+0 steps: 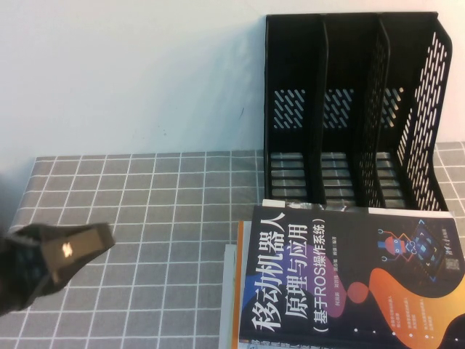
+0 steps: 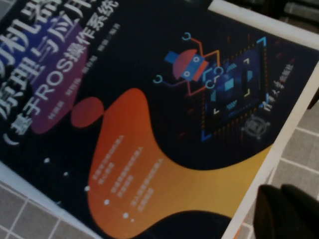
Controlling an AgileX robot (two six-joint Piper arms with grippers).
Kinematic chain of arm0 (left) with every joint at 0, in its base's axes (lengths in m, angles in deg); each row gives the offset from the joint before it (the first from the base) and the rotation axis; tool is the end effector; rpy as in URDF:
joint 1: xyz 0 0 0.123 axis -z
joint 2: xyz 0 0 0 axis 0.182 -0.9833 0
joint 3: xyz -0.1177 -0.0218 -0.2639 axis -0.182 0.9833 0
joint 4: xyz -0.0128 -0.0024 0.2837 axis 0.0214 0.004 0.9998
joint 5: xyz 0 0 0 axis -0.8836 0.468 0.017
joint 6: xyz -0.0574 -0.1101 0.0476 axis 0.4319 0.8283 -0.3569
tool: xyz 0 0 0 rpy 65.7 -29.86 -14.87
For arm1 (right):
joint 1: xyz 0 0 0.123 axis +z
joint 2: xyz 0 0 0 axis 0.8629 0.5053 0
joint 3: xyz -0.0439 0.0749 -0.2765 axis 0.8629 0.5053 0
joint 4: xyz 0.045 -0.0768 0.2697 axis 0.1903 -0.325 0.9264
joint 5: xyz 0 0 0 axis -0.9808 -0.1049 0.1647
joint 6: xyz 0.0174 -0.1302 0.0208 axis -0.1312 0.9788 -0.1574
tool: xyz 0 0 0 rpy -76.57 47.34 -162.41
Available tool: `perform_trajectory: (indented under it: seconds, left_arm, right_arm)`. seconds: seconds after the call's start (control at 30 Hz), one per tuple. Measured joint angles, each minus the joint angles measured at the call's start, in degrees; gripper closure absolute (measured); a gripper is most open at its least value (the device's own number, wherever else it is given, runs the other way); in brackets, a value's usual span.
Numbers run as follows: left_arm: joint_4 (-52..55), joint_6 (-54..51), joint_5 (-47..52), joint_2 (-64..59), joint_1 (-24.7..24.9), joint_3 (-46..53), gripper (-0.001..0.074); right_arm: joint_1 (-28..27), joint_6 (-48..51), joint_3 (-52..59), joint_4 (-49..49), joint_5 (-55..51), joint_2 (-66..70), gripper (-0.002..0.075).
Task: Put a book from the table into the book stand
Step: Push book with right arm
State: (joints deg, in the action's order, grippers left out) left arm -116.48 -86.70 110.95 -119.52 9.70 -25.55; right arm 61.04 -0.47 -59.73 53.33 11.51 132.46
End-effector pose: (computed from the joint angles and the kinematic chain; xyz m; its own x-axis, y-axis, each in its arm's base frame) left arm 0.2107 -0.0764 0.3044 -0.6282 -0.3879 -0.6745 0.2601 0.7123 -0.6519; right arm 0.2163 0.0516 0.2723 -0.6981 -0.2294 -0.6782 -0.4125 0.9032 0.1190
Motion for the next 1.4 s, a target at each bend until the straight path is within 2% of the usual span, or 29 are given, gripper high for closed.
perform_trajectory:
  seconds: [0.2, 0.43, 0.57, 0.73, 0.97, 1.03, 1.1, 1.2, 1.27, 1.33, 1.4]
  left_arm:
    - [-13.1, -4.5, 2.5, -8.3, 0.0, 0.0, 0.0738]
    - [-19.2, -13.4, 6.4, -13.5, 0.0, 0.0, 0.0738]
    - [-22.0, -17.3, 6.1, -13.9, 0.0, 0.0, 0.0738]
    - [-25.7, -18.8, 4.1, -13.9, 0.0, 0.0, 0.0738]
    - [-26.4, -19.4, 5.7, -15.3, 0.0, 0.0, 0.0727]
    - [-26.4, -19.9, 7.7, -16.6, 0.0, 0.0, 0.0680]
    - [-26.3, -20.1, 10.4, -18.7, 0.0, 0.0, 0.0601]
    - [-26.2, -20.1, 14.9, -22.9, 0.0, -0.1, 0.0416]
    - [-26.2, -20.1, 18.2, -26.6, 0.0, -0.3, 0.0268]
    - [-25.8, -20.3, 20.2, -30.4, 0.0, -0.4, 0.0164]
    - [-25.7, -20.7, 21.4, -33.5, 0.0, -0.5, 0.0101]
  right_arm:
    - [0.0, 0.8, -0.4, -0.5, 4.5, 11.2, 0.0729]
    - [0.0, 1.3, -0.4, 0.1, 6.3, 17.2, 0.0729]
    - [0.0, 5.9, -0.4, 6.0, 8.0, 19.2, 0.0729]
    - [-0.1, 14.1, -0.4, 18.4, 7.4, 23.1, 0.0729]
    - [0.4, 17.1, -0.4, 22.8, 7.2, 25.1, 0.0729]
    - [1.1, 17.3, -0.4, 22.9, 7.4, 25.1, 0.0729]
    - [1.9, 17.5, -0.4, 22.9, 7.6, 25.1, 0.0729]
    - [2.6, 18.0, -0.4, 22.9, 7.6, 25.1, 0.0729]
    - [2.8, 18.4, -0.4, 22.9, 7.6, 25.1, 0.0729]
    - [3.0, 18.6, -0.4, 22.9, 7.6, 25.1, 0.0729]
    - [3.0, 18.7, -0.4, 22.9, 7.6, 25.2, 0.0729]
